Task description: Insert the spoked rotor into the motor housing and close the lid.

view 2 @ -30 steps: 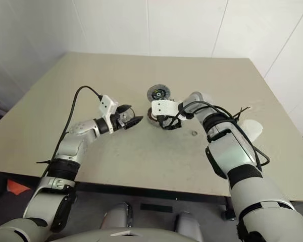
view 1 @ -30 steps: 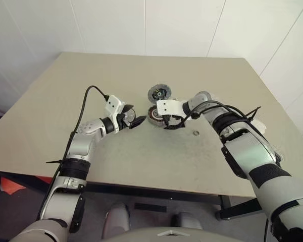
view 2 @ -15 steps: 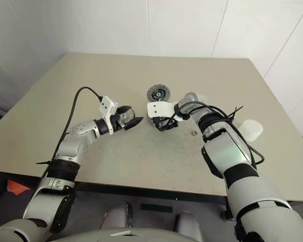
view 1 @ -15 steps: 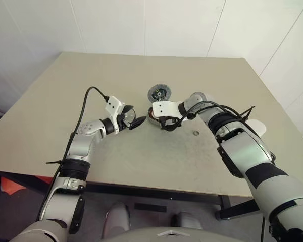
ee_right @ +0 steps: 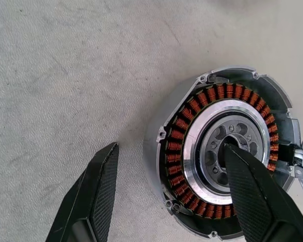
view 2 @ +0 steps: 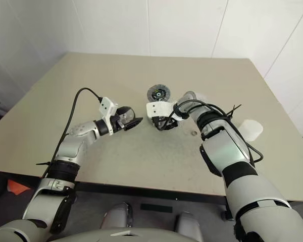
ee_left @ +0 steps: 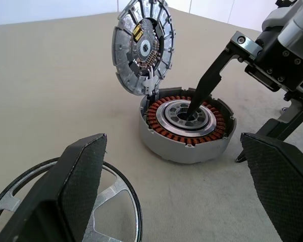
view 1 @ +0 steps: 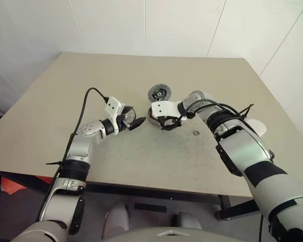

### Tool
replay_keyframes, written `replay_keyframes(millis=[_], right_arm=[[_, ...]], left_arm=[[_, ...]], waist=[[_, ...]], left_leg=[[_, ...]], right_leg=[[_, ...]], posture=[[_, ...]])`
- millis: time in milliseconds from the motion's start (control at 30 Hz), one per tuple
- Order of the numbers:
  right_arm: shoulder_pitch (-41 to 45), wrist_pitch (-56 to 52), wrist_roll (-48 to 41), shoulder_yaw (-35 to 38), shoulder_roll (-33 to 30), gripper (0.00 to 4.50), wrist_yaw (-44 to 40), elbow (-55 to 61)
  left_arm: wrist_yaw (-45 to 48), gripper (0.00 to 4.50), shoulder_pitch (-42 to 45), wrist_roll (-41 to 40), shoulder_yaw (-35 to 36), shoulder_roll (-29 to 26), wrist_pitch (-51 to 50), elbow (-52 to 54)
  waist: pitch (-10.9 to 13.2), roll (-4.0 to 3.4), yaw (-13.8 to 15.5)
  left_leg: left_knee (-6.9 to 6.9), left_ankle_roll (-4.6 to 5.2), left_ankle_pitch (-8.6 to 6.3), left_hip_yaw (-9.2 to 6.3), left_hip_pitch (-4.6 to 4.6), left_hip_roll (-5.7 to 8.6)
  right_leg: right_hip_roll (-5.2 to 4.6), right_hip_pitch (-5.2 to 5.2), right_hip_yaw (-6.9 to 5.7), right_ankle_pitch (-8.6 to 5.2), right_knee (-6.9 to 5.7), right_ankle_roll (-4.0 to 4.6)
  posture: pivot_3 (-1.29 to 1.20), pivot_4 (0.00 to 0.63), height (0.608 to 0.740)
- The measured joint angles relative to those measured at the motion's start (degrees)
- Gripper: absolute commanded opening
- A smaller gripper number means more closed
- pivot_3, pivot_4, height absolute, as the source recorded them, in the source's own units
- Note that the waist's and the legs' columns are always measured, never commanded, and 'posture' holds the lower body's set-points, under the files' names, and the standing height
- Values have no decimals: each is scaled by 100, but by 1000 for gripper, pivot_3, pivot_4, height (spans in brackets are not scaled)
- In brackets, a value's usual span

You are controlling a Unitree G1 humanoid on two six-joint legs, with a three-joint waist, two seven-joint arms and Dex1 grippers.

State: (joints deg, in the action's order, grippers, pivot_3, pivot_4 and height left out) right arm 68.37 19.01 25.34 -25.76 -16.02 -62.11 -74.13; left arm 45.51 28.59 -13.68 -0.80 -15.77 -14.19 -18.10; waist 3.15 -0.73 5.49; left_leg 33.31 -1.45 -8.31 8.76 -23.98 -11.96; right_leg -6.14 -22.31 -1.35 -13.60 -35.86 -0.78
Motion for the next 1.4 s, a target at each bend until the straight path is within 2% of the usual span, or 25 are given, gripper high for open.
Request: replay_keyframes(millis=[400, 500, 600, 633, 967, 1167, 1400], right_arm=[[215, -125, 254, -132, 35, 3657, -94, -192], [228, -98, 294, -147, 34, 3116, -150, -185], [256, -77, 311, -148, 35, 2110, -167, -171], [262, -73, 327, -150, 34, 2028, -183, -169], [253, 71, 374, -147, -17, 2030, -211, -149], [-92, 602, 301, -135, -453, 2030, -678, 328], [-584, 649, 44, -20, -735, 2030, -1032, 1024]], left_arm=[[-21, 4500, -72, -3, -86, 0, -5, 72], [-54, 4500, -96, -5, -86, -2, -5, 86], [-79, 4500, -127, -7, -86, -6, -4, 86], [-81, 4500, -134, -7, -86, -10, -4, 86], [-78, 4500, -134, -14, -87, -8, -2, 85], [-77, 4500, -42, -16, -90, 12, 22, 5], [-52, 4500, 88, -6, -102, 61, 82, -272]], waist=[[0, 0, 20], [0, 0, 20], [0, 0, 32], [0, 0, 33], [0, 0, 33], [-4, 1, 99], [-19, 11, 168]], left_leg=[[2, 1, 0, -1, -3, 3], [2, 1, 0, -1, -2, 4], [2, 2, 0, -2, -2, 5], [3, 2, 0, -2, -2, 4], [5, 3, 0, -3, -1, 4], [12, 17, -8, -6, 0, 5], [18, 45, -27, -4, 71, 5]], right_leg=[[-4, 2, -3, 0, 0, 0], [-5, 3, -3, 0, 0, 0], [-6, 6, -4, 0, 1, 0], [-6, 7, -4, 0, 2, 0], [-6, 9, -5, 0, 0, 1], [-9, 25, -6, 0, 6, 0], [-10, 110, -5, -3, 18, 4]], posture=[[0, 0, 740], [0, 0, 740], [0, 0, 740], [0, 0, 740], [0, 0, 740], [0, 0, 740], [0, 0, 740]])
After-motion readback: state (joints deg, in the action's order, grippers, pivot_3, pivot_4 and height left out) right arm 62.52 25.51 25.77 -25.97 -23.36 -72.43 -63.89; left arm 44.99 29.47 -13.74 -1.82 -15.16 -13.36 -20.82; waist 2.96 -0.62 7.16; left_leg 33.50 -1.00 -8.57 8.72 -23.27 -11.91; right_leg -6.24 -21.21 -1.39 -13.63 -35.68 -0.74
